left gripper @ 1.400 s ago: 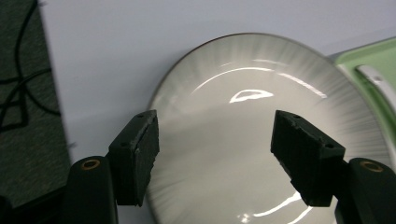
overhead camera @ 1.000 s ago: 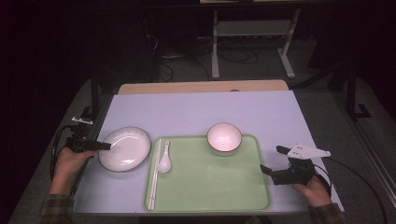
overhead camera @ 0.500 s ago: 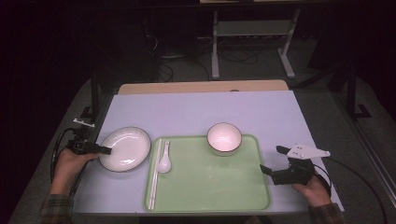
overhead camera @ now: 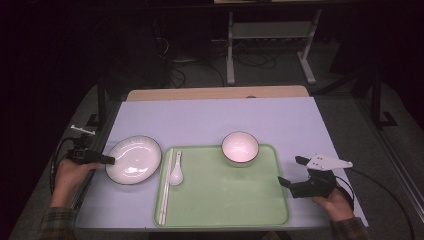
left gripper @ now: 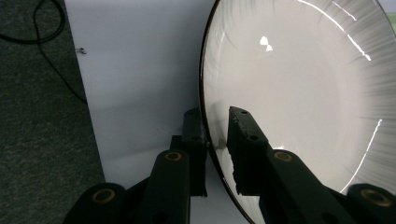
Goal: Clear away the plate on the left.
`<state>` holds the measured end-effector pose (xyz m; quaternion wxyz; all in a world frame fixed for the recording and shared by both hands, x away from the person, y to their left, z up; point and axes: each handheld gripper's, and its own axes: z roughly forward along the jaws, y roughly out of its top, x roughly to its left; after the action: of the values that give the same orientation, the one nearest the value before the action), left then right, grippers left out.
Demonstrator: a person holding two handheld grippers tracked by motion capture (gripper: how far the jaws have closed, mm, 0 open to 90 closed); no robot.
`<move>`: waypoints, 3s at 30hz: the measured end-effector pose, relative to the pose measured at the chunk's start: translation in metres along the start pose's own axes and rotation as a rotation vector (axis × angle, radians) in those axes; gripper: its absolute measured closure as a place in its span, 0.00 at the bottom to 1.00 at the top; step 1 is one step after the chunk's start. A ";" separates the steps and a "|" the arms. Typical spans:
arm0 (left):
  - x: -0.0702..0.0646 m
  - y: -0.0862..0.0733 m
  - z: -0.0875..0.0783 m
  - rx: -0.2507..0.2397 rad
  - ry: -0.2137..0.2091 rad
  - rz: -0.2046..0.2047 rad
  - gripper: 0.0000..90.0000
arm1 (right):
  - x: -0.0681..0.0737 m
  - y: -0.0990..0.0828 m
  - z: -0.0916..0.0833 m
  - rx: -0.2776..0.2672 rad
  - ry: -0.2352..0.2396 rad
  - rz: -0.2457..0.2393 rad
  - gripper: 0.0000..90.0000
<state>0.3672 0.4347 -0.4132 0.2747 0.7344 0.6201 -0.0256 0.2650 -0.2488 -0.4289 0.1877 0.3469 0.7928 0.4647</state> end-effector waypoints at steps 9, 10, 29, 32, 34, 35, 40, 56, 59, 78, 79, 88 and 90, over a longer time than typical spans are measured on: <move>-0.013 0.005 -0.019 -0.071 -0.037 0.047 0.96 | 0.000 0.000 -0.001 -0.005 -0.002 0.000 0.05; -0.014 0.005 -0.019 -0.075 -0.038 0.053 0.96 | 0.000 0.000 -0.001 -0.004 -0.003 0.001 0.05; -0.041 0.012 -0.053 -0.158 -0.063 0.136 0.96 | -0.002 0.000 -0.001 -0.008 -0.010 0.002 0.05; -0.055 0.016 -0.052 -0.154 -0.086 0.170 0.96 | -0.002 0.001 -0.001 -0.010 -0.010 0.005 0.05; -0.067 0.019 -0.049 -0.147 -0.110 0.197 0.96 | -0.002 0.001 -0.001 -0.012 -0.011 0.006 0.05; -0.071 0.020 -0.047 -0.144 -0.119 0.208 0.96 | -0.002 0.001 -0.001 -0.012 -0.010 0.004 0.05; -0.101 0.027 -0.032 -0.119 -0.170 0.273 0.96 | -0.002 0.001 -0.002 -0.013 -0.015 0.004 0.05; -0.193 0.034 0.038 0.030 -0.293 0.458 0.95 | -0.003 0.001 -0.005 -0.023 -0.022 0.007 0.05; -0.206 0.031 0.053 0.061 -0.311 0.481 0.95 | -0.003 0.001 -0.005 -0.024 -0.021 0.004 0.05; -0.227 0.019 0.097 0.129 -0.321 0.543 0.95 | -0.002 0.000 -0.006 -0.022 -0.023 0.001 0.05; -0.227 0.019 0.099 0.128 -0.317 0.545 0.95 | -0.002 0.000 -0.006 -0.020 -0.024 0.003 0.05; -0.226 0.017 0.114 0.146 -0.261 0.576 0.92 | -0.002 -0.001 -0.007 -0.021 -0.023 0.003 0.05; -0.225 0.016 0.116 0.142 -0.264 0.583 0.91 | -0.002 -0.001 -0.006 -0.020 -0.023 0.002 0.05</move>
<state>0.3657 0.1810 -0.4198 0.2965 0.8886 0.3396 -0.0840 0.2622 -0.2544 -0.4262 0.1999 0.3512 0.7854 0.4689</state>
